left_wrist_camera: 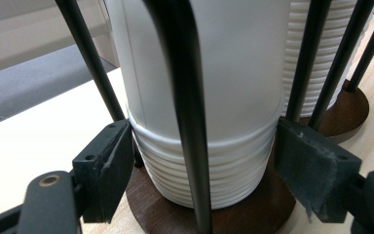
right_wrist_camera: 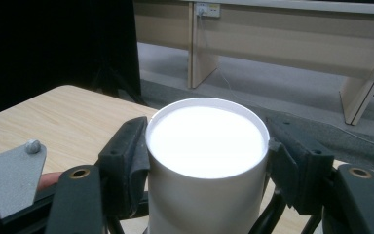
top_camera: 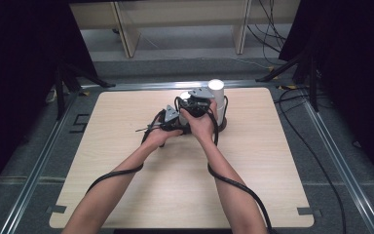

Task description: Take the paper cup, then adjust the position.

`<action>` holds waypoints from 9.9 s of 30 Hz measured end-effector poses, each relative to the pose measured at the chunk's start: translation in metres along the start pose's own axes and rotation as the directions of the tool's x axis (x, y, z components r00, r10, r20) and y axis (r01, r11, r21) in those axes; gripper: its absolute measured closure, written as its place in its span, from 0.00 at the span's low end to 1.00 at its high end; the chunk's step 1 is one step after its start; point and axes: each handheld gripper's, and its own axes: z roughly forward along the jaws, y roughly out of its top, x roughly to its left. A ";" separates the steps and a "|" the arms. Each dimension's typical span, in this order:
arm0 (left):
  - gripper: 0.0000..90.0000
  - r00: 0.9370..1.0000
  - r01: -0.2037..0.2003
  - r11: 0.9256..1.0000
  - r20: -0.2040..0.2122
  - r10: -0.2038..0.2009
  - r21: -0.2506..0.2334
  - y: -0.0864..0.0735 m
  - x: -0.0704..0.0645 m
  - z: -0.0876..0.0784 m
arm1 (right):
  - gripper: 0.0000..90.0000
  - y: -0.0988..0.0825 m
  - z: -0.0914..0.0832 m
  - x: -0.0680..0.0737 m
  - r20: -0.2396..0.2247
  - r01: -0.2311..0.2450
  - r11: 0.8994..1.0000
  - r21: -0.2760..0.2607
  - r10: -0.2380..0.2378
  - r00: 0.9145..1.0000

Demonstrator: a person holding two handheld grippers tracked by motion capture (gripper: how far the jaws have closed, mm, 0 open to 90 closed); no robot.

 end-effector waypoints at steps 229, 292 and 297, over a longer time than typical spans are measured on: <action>0.12 0.993 -0.106 0.990 0.044 0.111 -0.094 -0.042 -0.061 -0.152 | 0.41 -0.030 -0.135 -0.002 -0.263 -0.175 0.983 -0.054 0.155 0.952; 0.03 0.969 -0.146 0.975 0.175 0.175 -0.168 -0.024 -0.085 -0.132 | 0.41 -0.072 -0.124 -0.073 -0.235 -0.768 0.572 0.287 0.820 0.522; 0.03 0.965 -0.162 0.971 0.180 0.193 -0.174 -0.018 -0.085 -0.125 | 0.41 -0.073 -0.123 -0.075 -0.235 -0.774 0.567 0.282 0.823 0.518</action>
